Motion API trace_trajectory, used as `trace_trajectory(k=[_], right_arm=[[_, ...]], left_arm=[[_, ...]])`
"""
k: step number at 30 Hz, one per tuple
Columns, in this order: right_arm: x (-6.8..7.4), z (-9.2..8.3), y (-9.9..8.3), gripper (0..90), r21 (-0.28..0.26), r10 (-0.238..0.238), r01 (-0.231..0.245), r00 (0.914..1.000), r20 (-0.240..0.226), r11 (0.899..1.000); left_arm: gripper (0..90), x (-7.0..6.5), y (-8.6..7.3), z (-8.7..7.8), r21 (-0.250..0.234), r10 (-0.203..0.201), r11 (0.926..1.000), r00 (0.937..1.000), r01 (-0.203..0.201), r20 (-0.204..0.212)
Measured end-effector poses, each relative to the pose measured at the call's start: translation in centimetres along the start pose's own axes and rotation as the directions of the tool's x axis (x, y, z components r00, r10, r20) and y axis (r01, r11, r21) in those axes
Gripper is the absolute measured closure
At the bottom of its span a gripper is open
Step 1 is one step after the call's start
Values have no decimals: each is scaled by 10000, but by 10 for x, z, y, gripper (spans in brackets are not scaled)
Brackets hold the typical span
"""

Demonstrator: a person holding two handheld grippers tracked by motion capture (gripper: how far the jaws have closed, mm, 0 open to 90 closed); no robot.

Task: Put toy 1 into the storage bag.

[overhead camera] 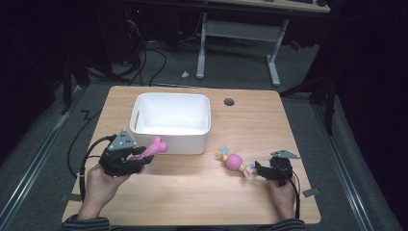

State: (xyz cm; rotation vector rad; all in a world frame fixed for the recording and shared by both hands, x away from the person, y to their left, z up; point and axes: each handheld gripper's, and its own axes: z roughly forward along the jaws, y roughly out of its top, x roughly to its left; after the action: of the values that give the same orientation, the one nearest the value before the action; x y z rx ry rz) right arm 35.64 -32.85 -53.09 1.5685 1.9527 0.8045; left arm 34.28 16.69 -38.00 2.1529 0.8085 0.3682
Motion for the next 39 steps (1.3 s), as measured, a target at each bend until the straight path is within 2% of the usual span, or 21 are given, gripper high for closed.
trace_trajectory(k=[10,26,33,39], right_arm=[[0,0,0,222,1,-4,4,10000,5,10000],[0,0,0,222,-5,-8,8,10000,3,10000],[0,0,0,223,22,-54,54,10000,-42,10000],[1,0,1,226,31,-39,39,10000,-49,10000]], left_arm=[[592,10,10,-3,-135,-166,9998,9999,166,5],[592,22,31,-3,-280,-166,9995,9998,168,54],[593,27,42,-5,-249,-18,9997,10000,20,76],[593,32,58,-6,-196,62,9998,9999,-59,148]])
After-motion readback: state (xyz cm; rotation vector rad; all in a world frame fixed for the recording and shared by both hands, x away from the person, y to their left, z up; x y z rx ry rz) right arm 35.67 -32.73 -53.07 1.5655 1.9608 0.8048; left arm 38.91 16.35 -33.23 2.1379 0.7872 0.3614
